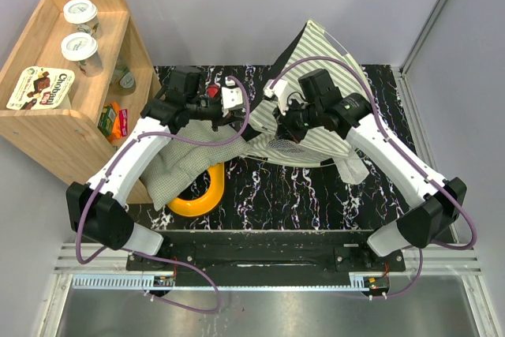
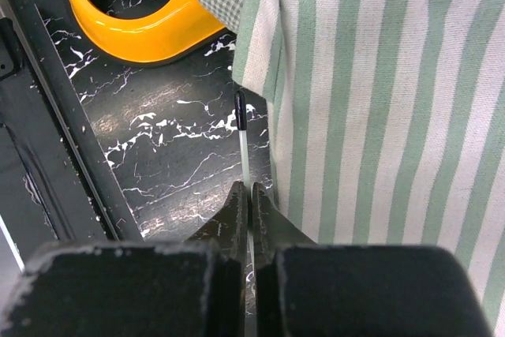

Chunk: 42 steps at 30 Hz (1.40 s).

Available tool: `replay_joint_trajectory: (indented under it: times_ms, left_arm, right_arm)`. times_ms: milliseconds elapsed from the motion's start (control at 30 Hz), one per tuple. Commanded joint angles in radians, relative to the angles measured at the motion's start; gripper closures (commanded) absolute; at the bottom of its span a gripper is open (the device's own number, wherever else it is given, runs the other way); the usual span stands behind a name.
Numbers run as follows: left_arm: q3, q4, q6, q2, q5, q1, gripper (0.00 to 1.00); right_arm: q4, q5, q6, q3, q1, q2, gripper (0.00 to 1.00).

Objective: Set up the pet tent

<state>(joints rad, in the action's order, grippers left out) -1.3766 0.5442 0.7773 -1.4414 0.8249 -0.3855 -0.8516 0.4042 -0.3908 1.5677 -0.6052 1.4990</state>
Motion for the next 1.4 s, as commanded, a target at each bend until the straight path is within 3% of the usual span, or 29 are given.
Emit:
replay_joint_trajectory:
  times_ms: [0, 1367]
  left_arm:
    - [-0.056, 0.010, -0.006, 0.004, -0.052, 0.031, 1.00]
    - [-0.042, 0.028, 0.020, 0.024, -0.038, 0.028, 1.00]
  right_arm:
    - [-0.165, -0.079, -0.014, -0.020, 0.038, 0.003, 1.00]
    - [-0.148, -0.166, -0.002, 0.090, 0.039, 0.070, 1.00]
